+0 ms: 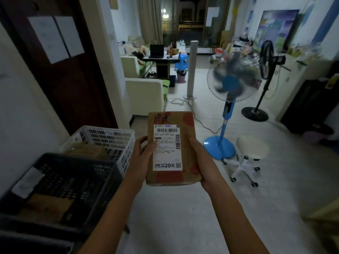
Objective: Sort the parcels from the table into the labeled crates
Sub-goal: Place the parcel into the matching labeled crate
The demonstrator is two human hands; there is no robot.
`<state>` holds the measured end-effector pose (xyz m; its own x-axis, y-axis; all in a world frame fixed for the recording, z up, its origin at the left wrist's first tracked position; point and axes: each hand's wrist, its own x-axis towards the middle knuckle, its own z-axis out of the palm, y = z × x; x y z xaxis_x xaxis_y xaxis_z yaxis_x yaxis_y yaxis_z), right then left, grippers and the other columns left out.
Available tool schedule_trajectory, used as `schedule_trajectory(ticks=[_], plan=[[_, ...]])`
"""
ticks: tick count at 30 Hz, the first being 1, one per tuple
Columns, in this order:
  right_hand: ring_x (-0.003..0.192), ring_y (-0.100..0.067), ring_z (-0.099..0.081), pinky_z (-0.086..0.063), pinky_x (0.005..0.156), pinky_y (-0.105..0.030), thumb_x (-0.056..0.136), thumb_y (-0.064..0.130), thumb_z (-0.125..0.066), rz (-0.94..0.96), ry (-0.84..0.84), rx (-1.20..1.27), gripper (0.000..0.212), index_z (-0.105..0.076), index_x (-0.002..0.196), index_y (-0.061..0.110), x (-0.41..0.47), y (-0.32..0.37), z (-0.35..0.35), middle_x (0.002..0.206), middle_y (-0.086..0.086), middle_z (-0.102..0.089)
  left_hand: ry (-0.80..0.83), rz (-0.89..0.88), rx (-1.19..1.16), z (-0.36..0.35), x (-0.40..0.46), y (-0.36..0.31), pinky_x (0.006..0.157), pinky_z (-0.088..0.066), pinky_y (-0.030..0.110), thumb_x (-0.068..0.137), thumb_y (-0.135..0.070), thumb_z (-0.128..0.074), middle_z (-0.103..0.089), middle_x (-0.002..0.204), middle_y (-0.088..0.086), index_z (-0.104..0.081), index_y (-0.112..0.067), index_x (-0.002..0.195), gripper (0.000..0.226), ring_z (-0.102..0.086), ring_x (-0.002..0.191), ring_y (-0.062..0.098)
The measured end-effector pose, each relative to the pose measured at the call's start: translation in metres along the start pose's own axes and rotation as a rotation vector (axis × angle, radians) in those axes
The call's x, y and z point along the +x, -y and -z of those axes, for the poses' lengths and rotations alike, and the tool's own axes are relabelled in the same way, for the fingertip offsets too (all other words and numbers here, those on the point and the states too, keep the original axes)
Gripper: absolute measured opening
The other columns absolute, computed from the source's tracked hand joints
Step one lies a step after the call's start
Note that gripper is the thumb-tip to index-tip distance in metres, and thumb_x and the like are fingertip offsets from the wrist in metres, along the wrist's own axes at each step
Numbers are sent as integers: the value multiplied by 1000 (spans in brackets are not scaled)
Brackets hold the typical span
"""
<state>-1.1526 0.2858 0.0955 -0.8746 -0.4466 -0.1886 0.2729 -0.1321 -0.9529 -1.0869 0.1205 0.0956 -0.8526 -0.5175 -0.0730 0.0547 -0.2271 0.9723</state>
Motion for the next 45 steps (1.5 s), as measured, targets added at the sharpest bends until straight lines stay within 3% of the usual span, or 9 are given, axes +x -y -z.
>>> schedule_trajectory(ticks=[10,16,24,30,33,37,39,42,45], plan=[[110,-21,-71,-53,103,-48,98,55,-54,-40,43,-55,38,-65,127,33,209,55,11,116,2,-75,-93,-16,-22,-39,193,-13,65,-59,30,96,-23,-62,-70,107,0,-51,-29,121,28,-74,84,16],[110,-24,-71,-53,102,-51,94,59,-56,-52,120,-111,42,-65,127,34,346,50,-35,118,0,-74,-155,-18,-72,3,320,-3,75,-60,38,95,-24,-63,-70,115,7,-50,-25,128,35,-74,93,23],[105,-30,-73,-56,96,-53,98,47,-54,-196,285,-110,42,-58,133,24,503,37,-140,116,-8,-75,-335,9,-69,90,448,-17,62,-58,23,97,-23,-61,-66,118,6,-50,-21,131,36,-74,84,13],[103,-30,-73,-61,83,-45,100,41,-55,-334,421,-141,44,-55,139,20,600,-4,-206,116,-10,-75,-525,67,-145,155,504,1,72,-62,42,94,-26,-66,-68,119,10,-55,-26,123,31,-74,92,28],[102,-29,-74,-61,81,-43,97,41,-58,-396,528,-183,45,-57,136,20,646,-29,-243,116,-9,-75,-621,129,-175,186,529,17,87,-57,58,79,-46,-81,-67,126,11,-54,-28,132,62,-71,104,35],[99,-24,-75,-62,75,-37,92,44,-63,-433,679,-257,47,-61,132,20,701,-55,-290,116,-6,-75,-780,200,-178,218,559,30,92,-56,55,74,-57,-80,-71,122,7,-55,-31,134,70,-72,105,30],[96,-23,-76,-62,70,-34,96,39,-62,-458,733,-287,38,-63,131,23,724,-68,-308,112,-4,-76,-872,214,-85,224,569,32,92,-57,51,80,-60,-74,-73,117,-3,-53,-37,136,64,-72,104,23],[95,-21,-76,-62,73,-39,87,50,-68,-492,787,-354,50,-59,133,33,749,-86,-334,115,-1,-75,-1007,216,183,235,578,39,90,-59,44,90,-57,-65,-70,118,-19,-44,-48,139,53,-71,103,9],[101,-21,-73,-62,86,-47,83,56,-71,-442,797,-505,61,-54,138,38,762,-105,-352,121,2,-71,-1022,324,632,239,586,49,95,-53,35,98,-52,-52,-43,147,-21,-21,-46,153,63,-56,113,4]])
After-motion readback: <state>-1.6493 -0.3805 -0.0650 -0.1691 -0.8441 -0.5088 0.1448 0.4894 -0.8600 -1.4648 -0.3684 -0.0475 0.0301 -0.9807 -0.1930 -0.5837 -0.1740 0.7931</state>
